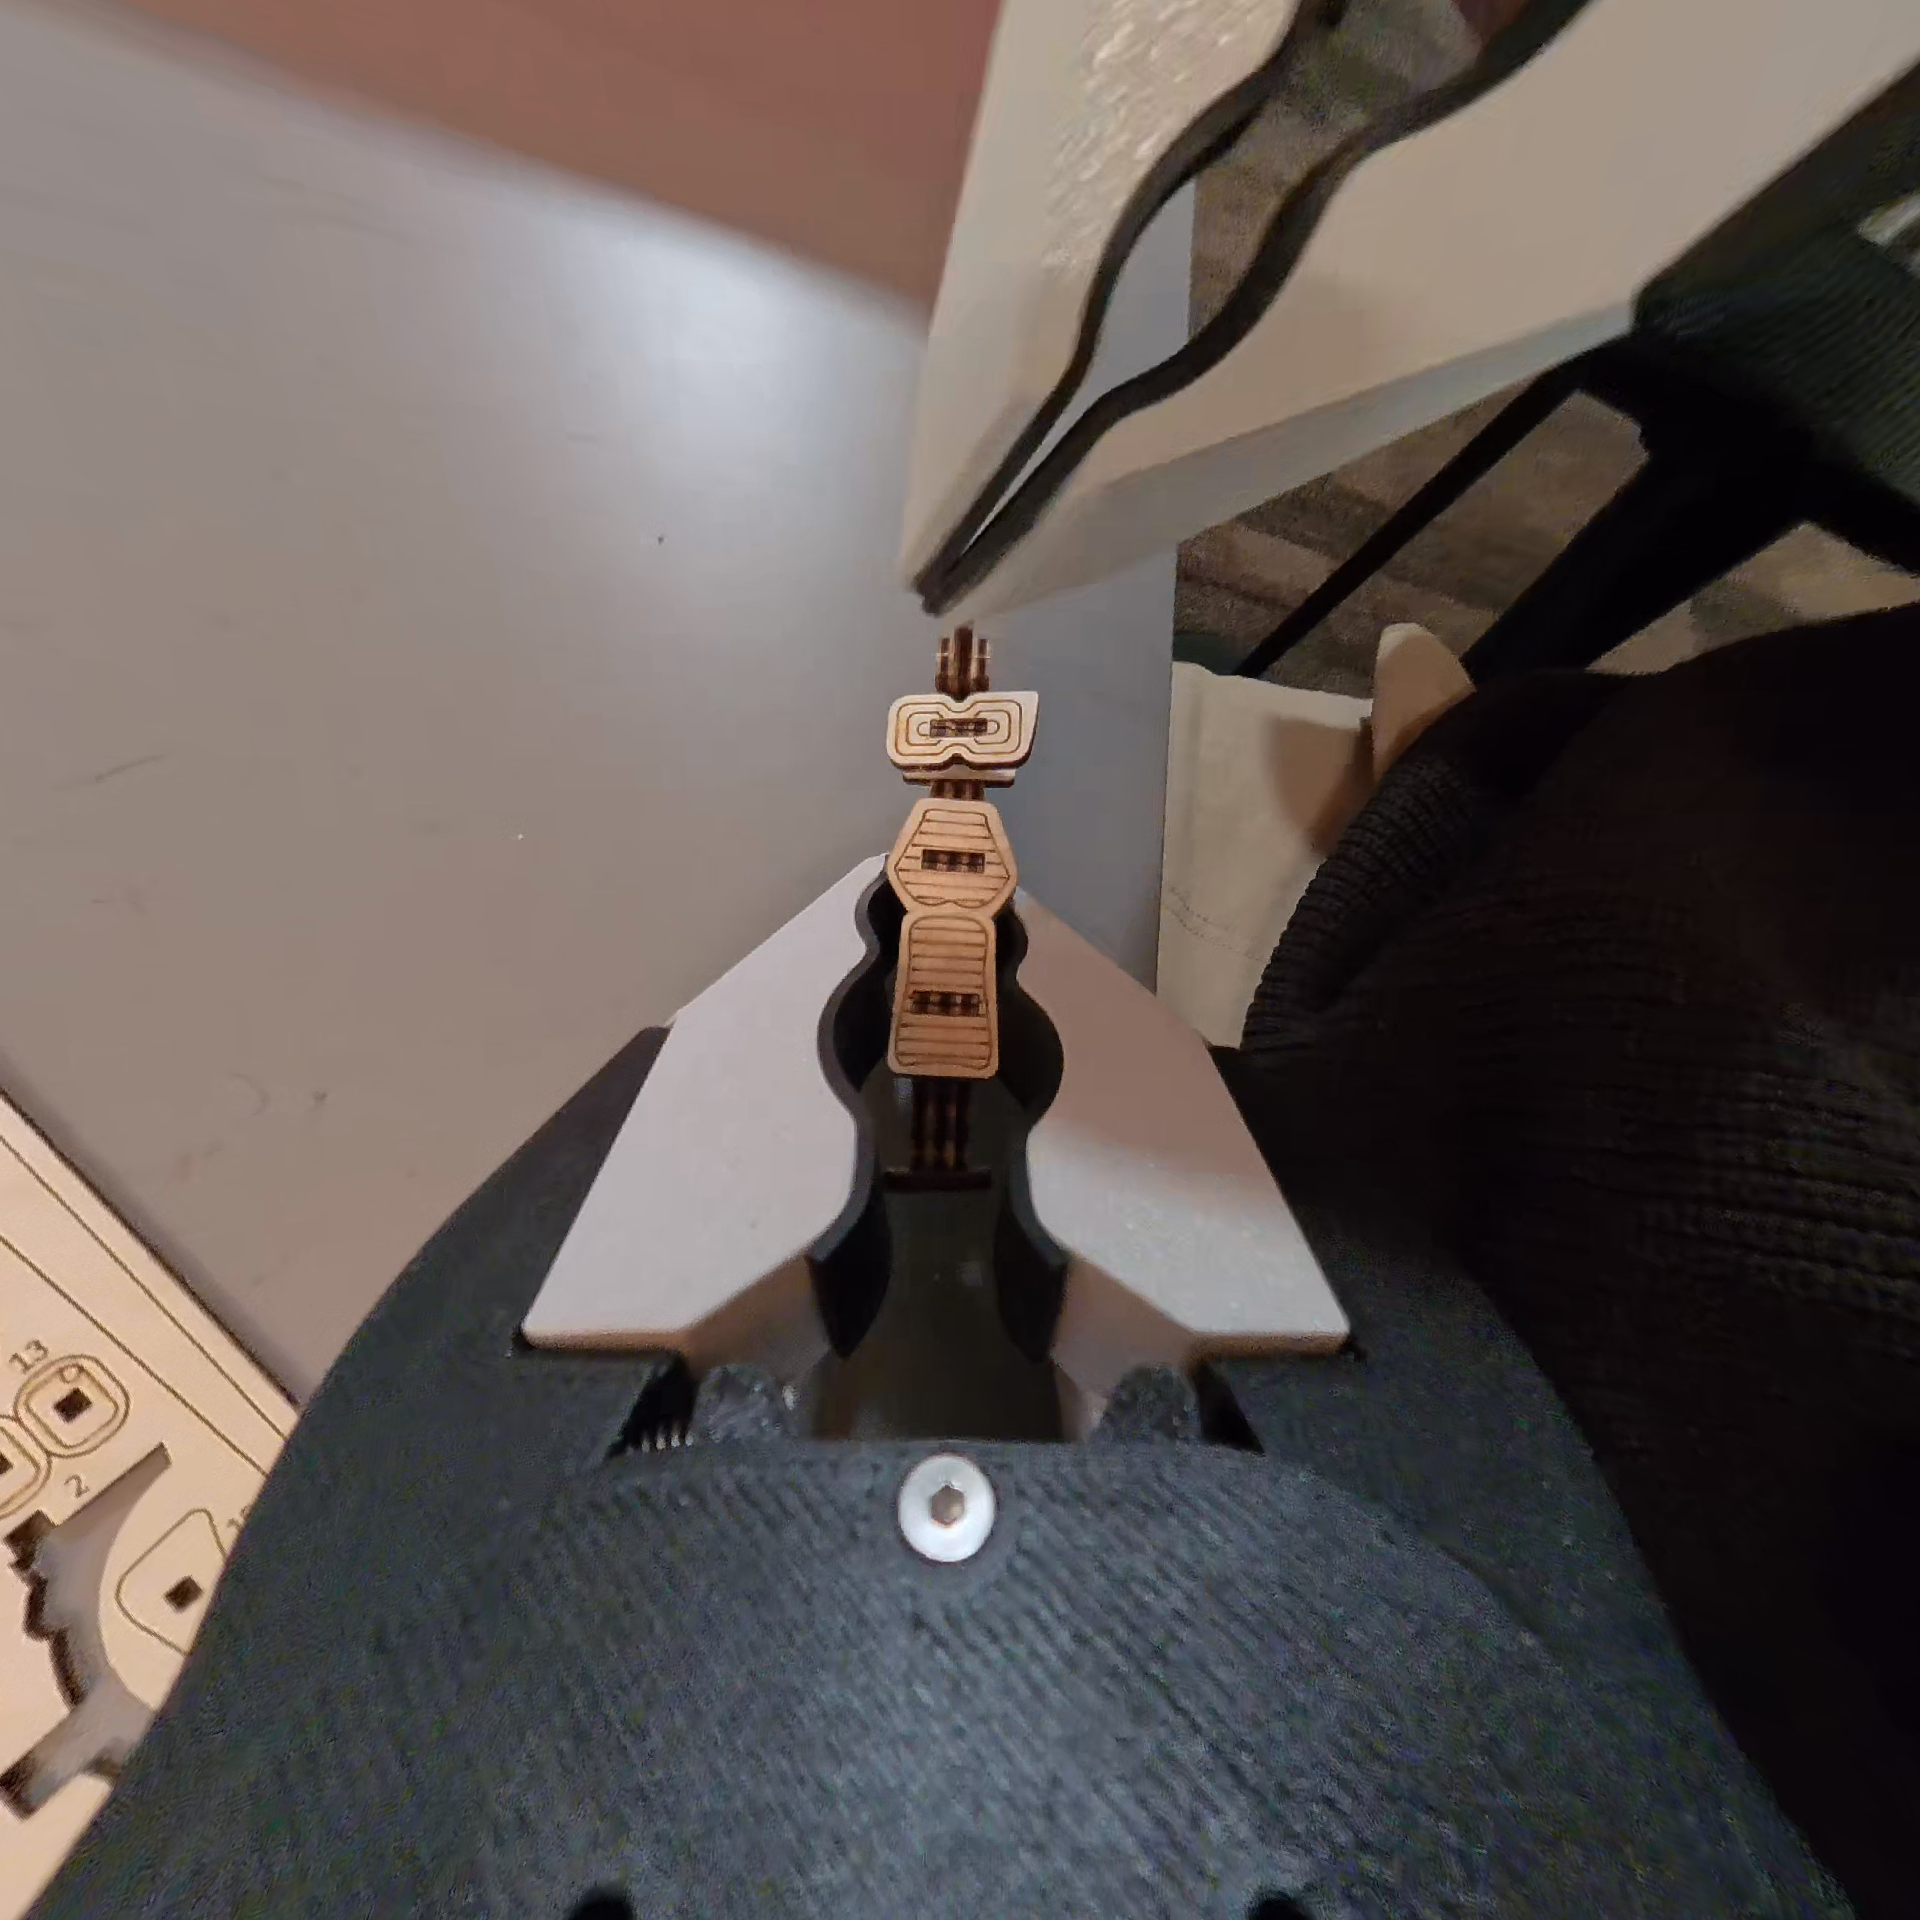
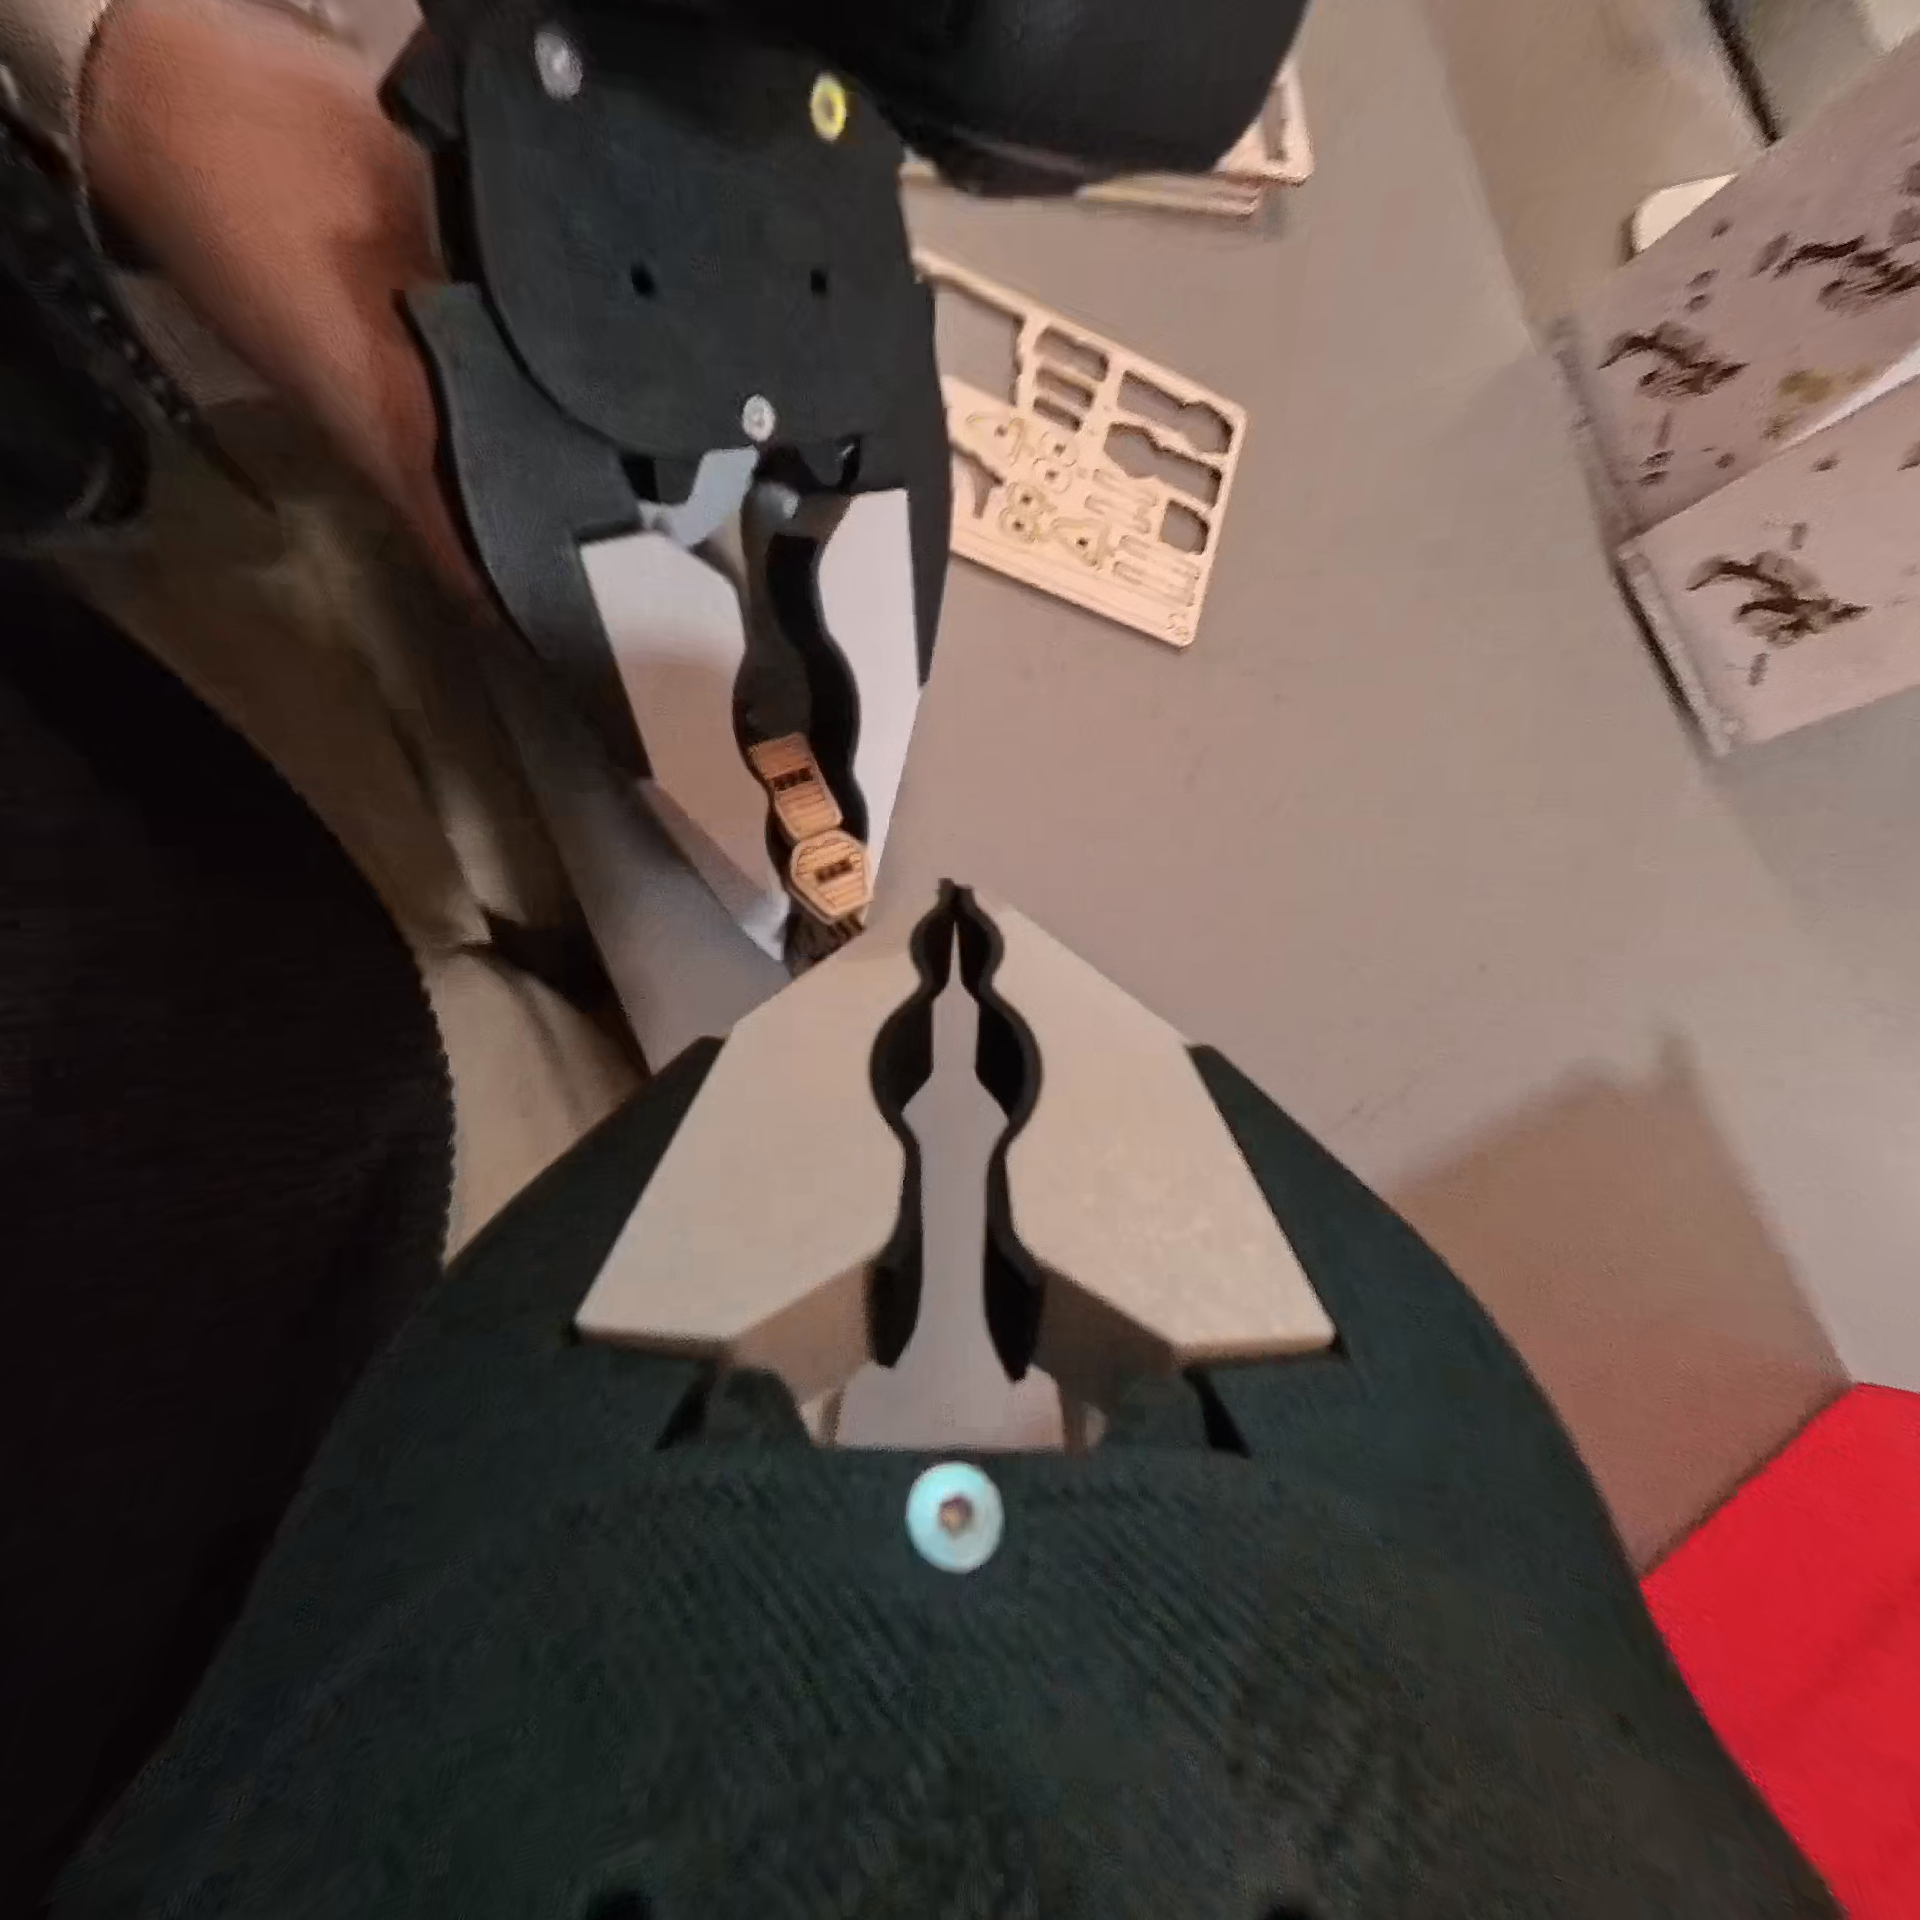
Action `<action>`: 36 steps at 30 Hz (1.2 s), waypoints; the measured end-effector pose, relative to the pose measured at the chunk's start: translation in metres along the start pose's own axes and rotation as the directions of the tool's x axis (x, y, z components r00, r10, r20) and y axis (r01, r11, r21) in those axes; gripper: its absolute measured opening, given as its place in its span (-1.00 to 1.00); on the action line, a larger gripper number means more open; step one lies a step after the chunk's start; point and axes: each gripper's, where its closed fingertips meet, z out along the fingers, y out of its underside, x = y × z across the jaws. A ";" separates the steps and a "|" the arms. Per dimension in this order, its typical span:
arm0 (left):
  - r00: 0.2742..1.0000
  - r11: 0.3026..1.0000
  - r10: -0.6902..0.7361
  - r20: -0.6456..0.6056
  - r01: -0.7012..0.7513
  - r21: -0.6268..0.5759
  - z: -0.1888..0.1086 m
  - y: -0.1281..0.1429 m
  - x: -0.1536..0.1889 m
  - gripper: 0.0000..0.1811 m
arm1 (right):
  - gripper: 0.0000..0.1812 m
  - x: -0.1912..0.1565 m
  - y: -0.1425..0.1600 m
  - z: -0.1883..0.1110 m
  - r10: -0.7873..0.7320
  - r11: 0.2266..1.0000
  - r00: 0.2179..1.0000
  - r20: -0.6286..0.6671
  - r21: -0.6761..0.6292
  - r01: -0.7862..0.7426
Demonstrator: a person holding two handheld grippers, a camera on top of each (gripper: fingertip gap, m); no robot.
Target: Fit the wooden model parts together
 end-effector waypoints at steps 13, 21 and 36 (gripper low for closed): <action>0.994 0.993 -0.113 -0.014 0.113 0.030 -0.002 -0.002 -0.008 -0.84 | -1.00 -0.001 0.003 0.007 0.205 0.964 0.969 -0.138 0.202 -0.175; 0.993 0.992 -0.119 -0.018 0.119 0.035 -0.002 -0.002 -0.009 -0.84 | -1.00 0.006 -0.007 -0.005 0.216 0.949 0.961 -0.172 0.270 -0.165; 0.994 0.993 -0.113 -0.004 0.113 0.032 -0.002 -0.001 -0.010 -0.85 | -1.00 0.000 0.010 0.011 0.236 0.959 0.960 -0.153 0.195 -0.204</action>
